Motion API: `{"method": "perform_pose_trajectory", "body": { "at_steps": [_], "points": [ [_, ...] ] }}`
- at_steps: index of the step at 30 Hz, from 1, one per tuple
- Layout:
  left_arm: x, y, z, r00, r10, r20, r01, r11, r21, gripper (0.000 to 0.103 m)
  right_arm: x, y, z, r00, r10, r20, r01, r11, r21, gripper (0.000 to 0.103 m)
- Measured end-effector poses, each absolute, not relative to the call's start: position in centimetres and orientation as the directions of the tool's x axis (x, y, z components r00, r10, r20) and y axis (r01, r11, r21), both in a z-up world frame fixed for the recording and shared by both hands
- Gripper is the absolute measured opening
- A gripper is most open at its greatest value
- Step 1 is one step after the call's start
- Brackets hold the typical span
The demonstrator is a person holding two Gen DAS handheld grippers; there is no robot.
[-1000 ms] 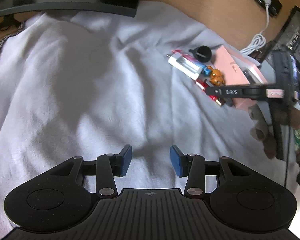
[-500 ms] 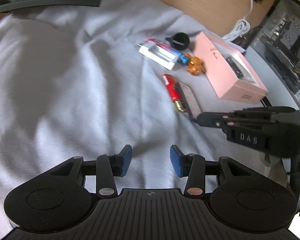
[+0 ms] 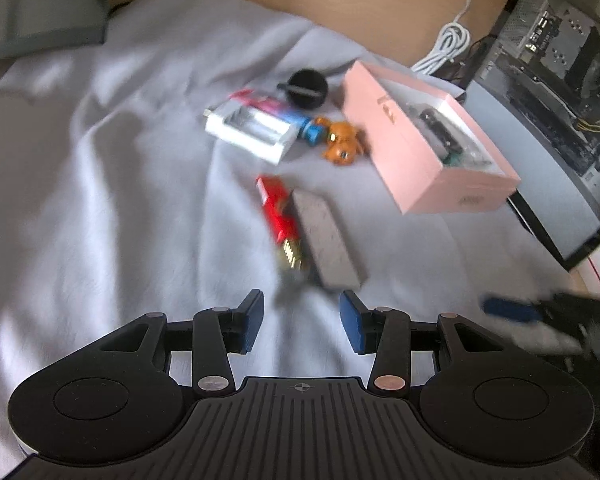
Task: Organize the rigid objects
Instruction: 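Grasp the red lighter with the left tool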
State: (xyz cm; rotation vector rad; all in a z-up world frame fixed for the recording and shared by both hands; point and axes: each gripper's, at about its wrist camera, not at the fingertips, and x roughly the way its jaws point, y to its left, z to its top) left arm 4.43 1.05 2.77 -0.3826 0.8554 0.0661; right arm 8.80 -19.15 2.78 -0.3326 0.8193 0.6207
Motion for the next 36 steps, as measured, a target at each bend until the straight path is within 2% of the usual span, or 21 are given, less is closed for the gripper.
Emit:
{"method": "perform_pose_trajectory", "body": {
  "at_steps": [4, 6, 10, 11, 13, 15, 19, 22, 25, 32, 35, 36],
  "points": [
    [7.3, 1.2, 2.8, 0.671, -0.054, -0.740, -0.241, 0.928, -0.286, 0.046, 7.6, -20.8, 2.7, 0.527, 0.378, -0.761, -0.610, 0.792, -0.029, 0.051],
    [8.5, 1.6, 2.7, 0.673, -0.012, -0.740, -0.274, 0.925, -0.264, 0.046, 7.0, -21.2, 2.6, 0.538, 0.365, -0.760, -0.602, 0.797, -0.044, 0.056],
    [10.1, 2.4, 2.2, 0.653, 0.056, -0.756, -0.328, 0.920, -0.216, 0.048, 6.0, -22.1, 2.2, 0.548, 0.336, -0.766, -0.579, 0.814, -0.057, 0.056],
    [10.5, 2.4, 1.9, 0.649, 0.058, -0.758, -0.325, 0.922, -0.208, 0.052, 5.9, -22.4, 2.0, 0.545, 0.331, -0.770, -0.572, 0.819, -0.052, 0.056],
    [11.1, 2.2, 1.7, 0.647, 0.053, -0.761, -0.317, 0.926, -0.205, 0.052, 5.6, -23.0, 1.6, 0.541, 0.321, -0.778, -0.557, 0.829, -0.045, 0.058],
    [11.6, 1.5, 1.4, 0.643, 0.065, -0.763, -0.304, 0.936, -0.176, 0.050, 5.3, -23.5, 1.5, 0.552, 0.316, -0.772, -0.540, 0.841, -0.041, 0.064],
    [12.4, -0.2, 1.2, 0.645, 0.069, -0.761, -0.239, 0.964, -0.115, 0.060, 5.4, -24.2, 1.3, 0.553, 0.318, -0.770, -0.526, 0.850, -0.026, 0.069],
    [12.8, -0.4, 1.3, 0.643, 0.062, -0.763, -0.205, 0.974, -0.094, 0.060, 5.7, -24.2, 1.2, 0.557, 0.316, -0.769, -0.520, 0.854, -0.026, 0.074],
    [12.5, 0.0, 1.3, 0.649, 0.074, -0.757, -0.200, 0.977, -0.076, 0.054, 6.0, -24.0, 1.1, 0.559, 0.319, -0.766, -0.519, 0.855, -0.023, 0.074],
    [9.6, 1.6, 1.4, 0.638, 0.128, -0.759, -0.219, 0.976, -0.020, 0.052, 7.1, -22.2, 1.2, 0.545, 0.358, -0.758, -0.564, 0.826, -0.016, 0.074],
    [7.9, 2.3, 1.4, 0.630, 0.156, -0.761, -0.241, 0.970, 0.000, 0.041, 7.5, -20.4, 1.6, 0.539, 0.396, -0.743, -0.612, 0.790, -0.024, 0.074],
    [7.2, 2.7, 1.4, 0.626, 0.164, -0.762, -0.251, 0.968, 0.002, 0.041, 7.7, -19.8, 1.7, 0.538, 0.410, -0.737, -0.626, 0.779, -0.024, 0.074]
  ]
}}
